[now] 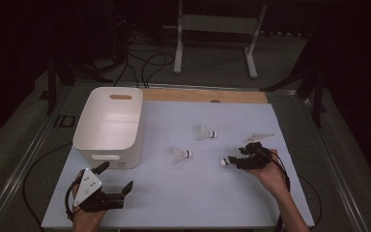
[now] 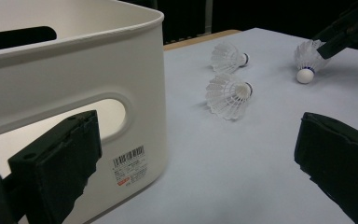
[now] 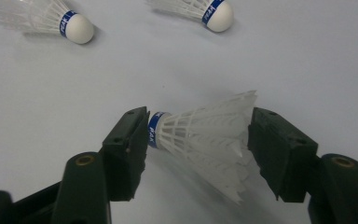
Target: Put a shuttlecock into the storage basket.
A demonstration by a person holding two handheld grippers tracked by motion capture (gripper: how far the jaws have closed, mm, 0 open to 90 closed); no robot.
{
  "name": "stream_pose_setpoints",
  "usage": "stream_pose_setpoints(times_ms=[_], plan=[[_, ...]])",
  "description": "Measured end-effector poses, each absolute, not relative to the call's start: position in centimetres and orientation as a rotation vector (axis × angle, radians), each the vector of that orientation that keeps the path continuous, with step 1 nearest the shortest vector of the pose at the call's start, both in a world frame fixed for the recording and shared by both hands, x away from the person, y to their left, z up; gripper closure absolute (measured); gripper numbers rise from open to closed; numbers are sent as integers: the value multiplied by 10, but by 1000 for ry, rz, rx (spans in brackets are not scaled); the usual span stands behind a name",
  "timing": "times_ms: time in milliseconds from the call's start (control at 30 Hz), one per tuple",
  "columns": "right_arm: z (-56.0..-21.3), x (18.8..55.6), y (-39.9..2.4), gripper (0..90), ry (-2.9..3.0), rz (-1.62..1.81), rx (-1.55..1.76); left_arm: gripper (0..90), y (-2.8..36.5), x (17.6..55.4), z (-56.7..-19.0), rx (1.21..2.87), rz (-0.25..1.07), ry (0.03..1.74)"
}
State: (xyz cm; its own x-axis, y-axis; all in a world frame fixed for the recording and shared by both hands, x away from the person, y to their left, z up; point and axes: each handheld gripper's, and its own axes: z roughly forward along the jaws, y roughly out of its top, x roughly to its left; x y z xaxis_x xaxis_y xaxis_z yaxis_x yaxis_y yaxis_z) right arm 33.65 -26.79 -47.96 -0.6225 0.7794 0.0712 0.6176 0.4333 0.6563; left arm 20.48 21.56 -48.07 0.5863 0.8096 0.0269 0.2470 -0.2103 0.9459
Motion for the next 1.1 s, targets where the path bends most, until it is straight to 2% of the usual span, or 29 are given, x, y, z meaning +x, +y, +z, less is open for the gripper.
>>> stream_pose_setpoints(times_ms=[133, 433, 467, 567, 600, 933, 1000, 1100], plan=[[-481, 337, -269, 411, 2458, 954, 1235, 11, 215, 205, -481, 1750, 659, 872], [-482, 336, -268, 536, 2482, 976, 1248, 11, 215, 205, -481, 1752, 657, 871], [-483, 336, -267, 588, 2496, 974, 1240, 11, 214, 205, -481, 1750, 656, 871], [-482, 336, -266, 637, 2503, 986, 1224, 11, 214, 205, -481, 1751, 656, 871], [-482, 335, -266, 688, 2509, 998, 1215, 11, 214, 205, -481, 1751, 657, 871], [-481, 333, -262, 807, 2552, 994, 1171, 11, 215, 205, -481, 1751, 659, 872], [-480, 332, -260, 807, 2555, 995, 1165, 11, 215, 205, -481, 1751, 659, 872], [-479, 329, -256, 892, 2566, 998, 1131, 11, 215, 205, -481, 1753, 660, 872]])
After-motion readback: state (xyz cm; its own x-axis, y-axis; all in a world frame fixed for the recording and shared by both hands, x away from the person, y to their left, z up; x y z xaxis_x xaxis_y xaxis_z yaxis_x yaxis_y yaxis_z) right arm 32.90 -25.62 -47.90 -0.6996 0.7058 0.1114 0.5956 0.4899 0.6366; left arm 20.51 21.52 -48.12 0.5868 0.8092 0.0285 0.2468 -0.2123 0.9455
